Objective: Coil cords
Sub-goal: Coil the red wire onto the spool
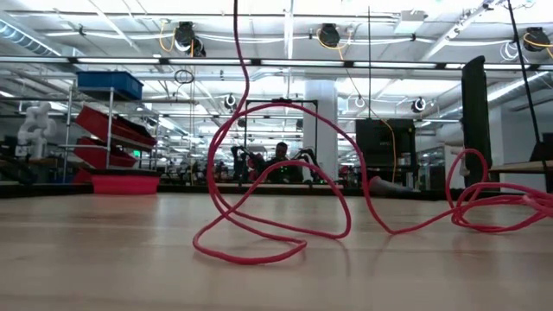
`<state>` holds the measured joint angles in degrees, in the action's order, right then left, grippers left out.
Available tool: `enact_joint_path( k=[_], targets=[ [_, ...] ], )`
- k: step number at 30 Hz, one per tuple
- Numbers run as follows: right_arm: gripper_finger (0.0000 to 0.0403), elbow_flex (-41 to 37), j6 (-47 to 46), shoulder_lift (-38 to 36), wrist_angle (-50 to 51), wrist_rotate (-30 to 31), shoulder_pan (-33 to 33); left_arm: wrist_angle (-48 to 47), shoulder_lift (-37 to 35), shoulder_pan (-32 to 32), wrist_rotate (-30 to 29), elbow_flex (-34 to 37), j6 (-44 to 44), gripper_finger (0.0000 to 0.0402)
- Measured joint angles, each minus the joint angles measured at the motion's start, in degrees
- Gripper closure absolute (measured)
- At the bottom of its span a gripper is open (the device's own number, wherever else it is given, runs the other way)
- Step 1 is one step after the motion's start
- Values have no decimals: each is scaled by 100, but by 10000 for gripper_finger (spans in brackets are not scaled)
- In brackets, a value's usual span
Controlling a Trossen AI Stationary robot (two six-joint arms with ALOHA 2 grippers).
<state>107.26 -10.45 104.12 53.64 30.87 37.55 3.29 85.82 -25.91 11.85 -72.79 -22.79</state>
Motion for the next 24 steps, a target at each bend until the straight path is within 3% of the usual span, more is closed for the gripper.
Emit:
enact_joint_path(
  k=[4, 11, 18, 24],
  targets=[
    [227, 0, 62, 0, -34, 651, 83, -152, -34, 0, -549, 3, 105, 393],
    [227, 0, 62, -31, -104, 838, 249, -500, -299, -10, -1231, 7, 301, 393],
    [227, 2, 63, -273, -304, 1590, 393, -796, -414, -87, -1366, 4, 302, 393],
    [227, 2, 130, -284, -497, 1547, 380, -814, -415, -85, -1572, 7, 304, 393]
  ],
)
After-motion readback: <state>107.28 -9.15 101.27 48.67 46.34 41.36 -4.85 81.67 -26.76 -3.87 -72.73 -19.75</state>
